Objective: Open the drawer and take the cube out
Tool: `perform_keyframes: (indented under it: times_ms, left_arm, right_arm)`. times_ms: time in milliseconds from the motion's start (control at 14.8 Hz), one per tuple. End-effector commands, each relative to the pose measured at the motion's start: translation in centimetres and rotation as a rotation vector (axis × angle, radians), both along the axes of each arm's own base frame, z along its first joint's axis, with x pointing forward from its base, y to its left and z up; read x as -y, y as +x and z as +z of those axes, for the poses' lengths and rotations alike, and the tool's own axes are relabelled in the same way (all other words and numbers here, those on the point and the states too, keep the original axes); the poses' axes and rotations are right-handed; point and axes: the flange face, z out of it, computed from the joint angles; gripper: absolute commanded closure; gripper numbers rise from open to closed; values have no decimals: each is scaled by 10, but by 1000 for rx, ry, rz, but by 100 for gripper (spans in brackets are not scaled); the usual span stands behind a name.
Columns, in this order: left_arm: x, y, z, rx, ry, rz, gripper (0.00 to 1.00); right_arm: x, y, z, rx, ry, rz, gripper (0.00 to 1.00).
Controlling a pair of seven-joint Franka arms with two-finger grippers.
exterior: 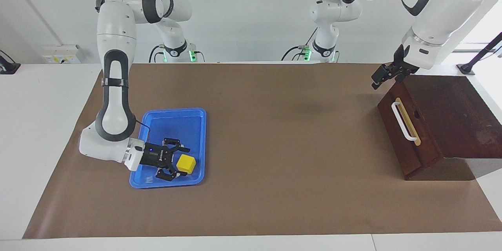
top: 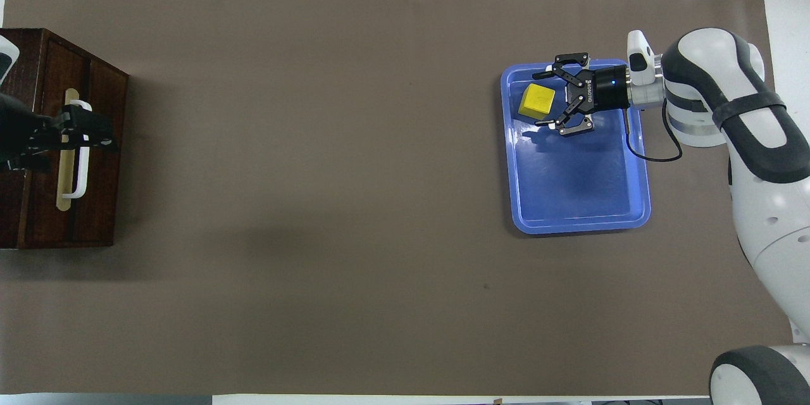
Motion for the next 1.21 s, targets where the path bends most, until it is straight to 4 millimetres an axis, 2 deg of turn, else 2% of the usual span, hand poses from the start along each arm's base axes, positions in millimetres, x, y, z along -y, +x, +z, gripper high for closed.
perform_keyframes:
  times_ms: [0, 67, 270, 404, 539, 741, 1011, 1145]
  left_arm:
    - [-6, -4, 4, -23, 13, -71, 0]
    - [-6, -3, 5, -20, 9, -133, 0]
    - [-5, -1, 6, -6, -2, -161, 0]
    - [-3, 0, 6, -2, -4, -170, 0]
    - [-3, 2, 6, 1, -6, -168, 0]
    - [-1, 1, 6, 0, -6, -180, 0]
    - [-1, 3, 9, 22, 3, -184, 0]
    - [-2, 3, 9, 24, 7, -198, 0]
  right_arm:
    - [-5, -6, 44, -46, 5, -31, 0]
    - [-6, -7, 54, -69, 4, -40, 0]
    - [-6, -10, 95, -147, -44, -83, 0]
    - [-6, -15, 144, -219, -94, -153, 0]
    - [-16, -24, 186, -262, -184, -205, 0]
    - [-13, -44, 255, -300, -320, -312, 0]
    - [-19, -70, 323, -285, -480, -382, 0]
    - [-24, -91, 358, -295, -552, -462, 0]
